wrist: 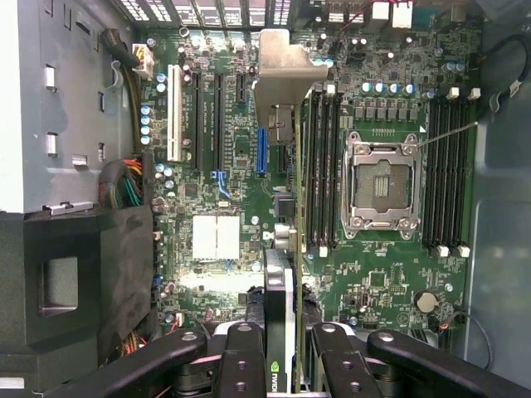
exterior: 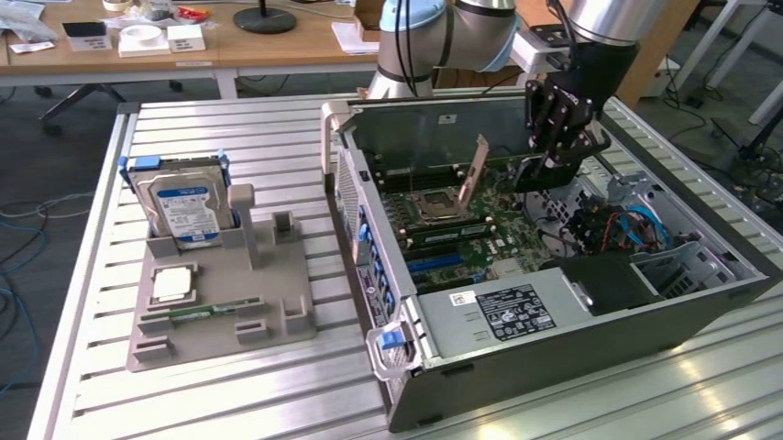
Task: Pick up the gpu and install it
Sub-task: 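Insert the gpu into the slot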
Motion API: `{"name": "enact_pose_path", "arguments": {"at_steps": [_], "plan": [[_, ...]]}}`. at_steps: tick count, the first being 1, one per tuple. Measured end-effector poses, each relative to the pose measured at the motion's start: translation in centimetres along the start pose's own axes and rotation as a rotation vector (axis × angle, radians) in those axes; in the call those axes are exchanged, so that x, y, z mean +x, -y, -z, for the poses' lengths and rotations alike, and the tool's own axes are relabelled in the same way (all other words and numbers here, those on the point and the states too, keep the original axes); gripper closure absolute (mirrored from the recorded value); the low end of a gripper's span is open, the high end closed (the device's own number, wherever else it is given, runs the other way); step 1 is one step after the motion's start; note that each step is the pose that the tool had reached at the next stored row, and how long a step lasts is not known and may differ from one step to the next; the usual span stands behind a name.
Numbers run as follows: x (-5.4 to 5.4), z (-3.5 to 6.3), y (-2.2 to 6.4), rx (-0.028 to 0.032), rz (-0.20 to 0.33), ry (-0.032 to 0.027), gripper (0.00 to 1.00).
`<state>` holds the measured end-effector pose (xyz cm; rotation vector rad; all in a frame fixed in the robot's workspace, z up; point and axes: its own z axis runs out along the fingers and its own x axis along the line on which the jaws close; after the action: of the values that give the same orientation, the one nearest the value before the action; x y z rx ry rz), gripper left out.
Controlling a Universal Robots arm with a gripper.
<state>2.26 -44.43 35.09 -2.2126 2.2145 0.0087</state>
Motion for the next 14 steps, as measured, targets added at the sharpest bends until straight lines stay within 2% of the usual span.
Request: {"name": "enact_pose_path", "arguments": {"at_steps": [4,8,14], "plan": [[0.0,-0.08,-0.01,0.0001,0.0,0.0006,0.73],[0.0,-0.58,-0.19,0.0003,0.0,0.0003,0.73],[0.0,-1.16,-1.02,0.0015,0.0,0.0,0.73]]}}
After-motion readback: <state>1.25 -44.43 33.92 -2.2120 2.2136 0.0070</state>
